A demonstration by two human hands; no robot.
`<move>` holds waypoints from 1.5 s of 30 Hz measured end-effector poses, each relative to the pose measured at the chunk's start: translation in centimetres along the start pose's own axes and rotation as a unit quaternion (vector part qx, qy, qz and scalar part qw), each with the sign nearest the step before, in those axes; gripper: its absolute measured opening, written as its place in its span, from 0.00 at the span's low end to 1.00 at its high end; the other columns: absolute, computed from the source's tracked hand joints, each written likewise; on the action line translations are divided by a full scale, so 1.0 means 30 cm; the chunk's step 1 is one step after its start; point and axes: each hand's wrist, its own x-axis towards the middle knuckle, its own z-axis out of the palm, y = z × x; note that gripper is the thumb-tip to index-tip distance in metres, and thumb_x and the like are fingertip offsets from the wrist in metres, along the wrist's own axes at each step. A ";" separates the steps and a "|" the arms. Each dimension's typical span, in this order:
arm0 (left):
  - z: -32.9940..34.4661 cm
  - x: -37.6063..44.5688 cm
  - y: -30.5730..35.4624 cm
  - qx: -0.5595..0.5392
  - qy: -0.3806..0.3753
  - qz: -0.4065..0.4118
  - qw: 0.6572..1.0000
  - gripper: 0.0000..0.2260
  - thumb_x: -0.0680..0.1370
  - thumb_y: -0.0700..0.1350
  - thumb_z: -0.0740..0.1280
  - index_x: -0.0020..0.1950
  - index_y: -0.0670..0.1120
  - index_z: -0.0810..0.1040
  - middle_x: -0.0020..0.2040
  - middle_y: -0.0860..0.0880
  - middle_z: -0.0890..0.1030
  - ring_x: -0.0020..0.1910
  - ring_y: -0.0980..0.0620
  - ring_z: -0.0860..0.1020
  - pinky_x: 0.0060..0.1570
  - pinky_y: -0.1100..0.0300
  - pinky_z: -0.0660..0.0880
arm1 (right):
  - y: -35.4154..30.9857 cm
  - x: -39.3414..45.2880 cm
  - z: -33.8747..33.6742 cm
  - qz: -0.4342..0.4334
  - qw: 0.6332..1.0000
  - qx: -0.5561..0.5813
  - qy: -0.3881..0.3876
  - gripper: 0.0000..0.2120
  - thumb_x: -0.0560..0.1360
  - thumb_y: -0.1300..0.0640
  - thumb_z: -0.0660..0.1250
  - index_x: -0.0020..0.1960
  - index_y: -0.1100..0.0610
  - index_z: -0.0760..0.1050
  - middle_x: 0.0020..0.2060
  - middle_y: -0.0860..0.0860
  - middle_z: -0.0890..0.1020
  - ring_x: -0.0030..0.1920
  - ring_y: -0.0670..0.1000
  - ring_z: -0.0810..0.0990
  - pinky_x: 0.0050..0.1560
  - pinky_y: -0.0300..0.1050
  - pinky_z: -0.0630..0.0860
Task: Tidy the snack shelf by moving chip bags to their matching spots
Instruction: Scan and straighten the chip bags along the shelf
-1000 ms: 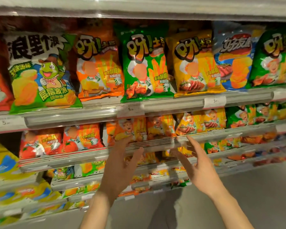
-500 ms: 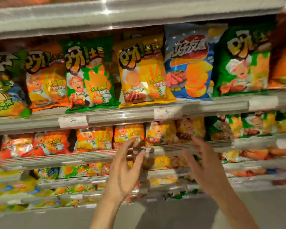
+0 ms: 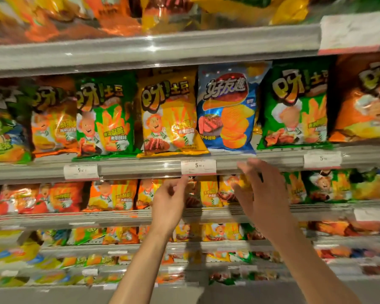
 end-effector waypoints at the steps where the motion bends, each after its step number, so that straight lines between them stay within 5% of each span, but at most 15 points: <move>1: 0.006 0.012 0.005 -0.040 -0.010 -0.032 0.999 0.17 0.81 0.58 0.67 0.49 0.43 0.82 0.43 0.48 0.85 0.42 0.53 0.81 0.39 0.68 0.75 | -0.014 0.023 0.016 -0.041 0.999 -0.008 -0.004 0.20 0.79 0.51 0.70 0.67 0.60 0.76 0.62 0.62 0.78 0.63 0.64 0.76 0.64 0.60 0.73; 4: 0.022 0.039 0.031 -0.193 -0.042 -0.099 0.975 0.17 0.81 0.55 0.68 0.52 0.41 0.85 0.47 0.44 0.88 0.40 0.51 0.84 0.42 0.61 0.80 | -0.058 0.092 0.063 -0.101 0.992 -0.045 -0.065 0.22 0.77 0.52 0.71 0.69 0.57 0.75 0.64 0.62 0.78 0.64 0.64 0.76 0.65 0.61 0.73; 8: 0.029 0.062 0.063 -0.243 -0.042 -0.125 0.961 0.16 0.80 0.56 0.70 0.53 0.43 0.85 0.45 0.46 0.89 0.43 0.52 0.87 0.41 0.60 0.80 | -0.100 0.142 0.078 -0.122 0.987 -0.082 -0.069 0.25 0.70 0.55 0.78 0.66 0.59 0.81 0.59 0.62 0.82 0.58 0.64 0.82 0.58 0.59 0.78; 11: 0.031 0.073 0.067 -0.244 -0.043 -0.133 0.960 0.19 0.77 0.59 0.71 0.54 0.43 0.85 0.44 0.47 0.89 0.44 0.52 0.86 0.39 0.60 0.79 | -0.101 0.132 0.086 -0.116 0.984 -0.102 -0.084 0.27 0.70 0.53 0.78 0.67 0.57 0.79 0.58 0.60 0.82 0.57 0.62 0.82 0.56 0.58 0.78; 16: 0.016 0.067 0.071 -0.242 -0.052 -0.120 0.961 0.18 0.78 0.59 0.71 0.49 0.44 0.87 0.42 0.45 0.89 0.37 0.53 0.84 0.31 0.63 0.78 | -0.095 0.161 0.058 -0.083 0.992 -0.055 -0.076 0.23 0.77 0.46 0.62 0.67 0.55 0.79 0.57 0.56 0.80 0.56 0.58 0.79 0.56 0.56 0.77; 20: 0.010 0.064 0.079 -0.238 -0.064 -0.113 0.962 0.16 0.78 0.59 0.71 0.46 0.47 0.86 0.44 0.43 0.89 0.36 0.51 0.81 0.28 0.63 0.76 | -0.102 0.264 0.033 -0.105 0.994 0.015 -0.015 0.21 0.79 0.50 0.65 0.69 0.58 0.78 0.61 0.57 0.79 0.57 0.55 0.78 0.59 0.50 0.77; 28: 0.001 0.066 0.078 -0.239 -0.081 -0.111 0.961 0.15 0.78 0.59 0.70 0.49 0.48 0.85 0.45 0.42 0.89 0.34 0.51 0.79 0.25 0.64 0.75 | -0.126 0.448 0.029 -0.209 0.964 -0.038 -0.157 0.26 0.84 0.47 0.60 0.80 0.48 0.62 0.76 0.57 0.66 0.64 0.56 0.75 0.58 0.53 0.77; 31: 0.002 0.065 0.078 -0.239 -0.080 -0.109 0.962 0.16 0.78 0.59 0.70 0.46 0.47 0.85 0.45 0.39 0.88 0.35 0.50 0.79 0.25 0.64 0.74 | -0.116 0.461 0.045 -0.215 0.961 -0.053 -0.163 0.25 0.84 0.46 0.60 0.79 0.49 0.64 0.75 0.56 0.67 0.69 0.57 0.72 0.60 0.54 0.78; 39: 0.008 0.072 0.071 -0.239 -0.077 -0.105 0.962 0.15 0.78 0.58 0.71 0.44 0.46 0.85 0.45 0.38 0.88 0.31 0.52 0.79 0.23 0.64 0.73 | -0.130 0.438 0.088 -0.212 0.967 -0.043 -0.132 0.23 0.83 0.50 0.65 0.76 0.53 0.70 0.68 0.57 0.74 0.59 0.58 0.77 0.52 0.56 0.80; 45: 0.014 0.076 0.058 -0.241 -0.079 -0.102 0.962 0.16 0.78 0.57 0.71 0.45 0.45 0.86 0.44 0.38 0.88 0.27 0.55 0.78 0.25 0.65 0.74 | -0.125 0.443 0.063 -0.195 0.975 -0.019 -0.107 0.20 0.82 0.53 0.66 0.73 0.54 0.74 0.66 0.56 0.76 0.61 0.57 0.76 0.52 0.54 0.80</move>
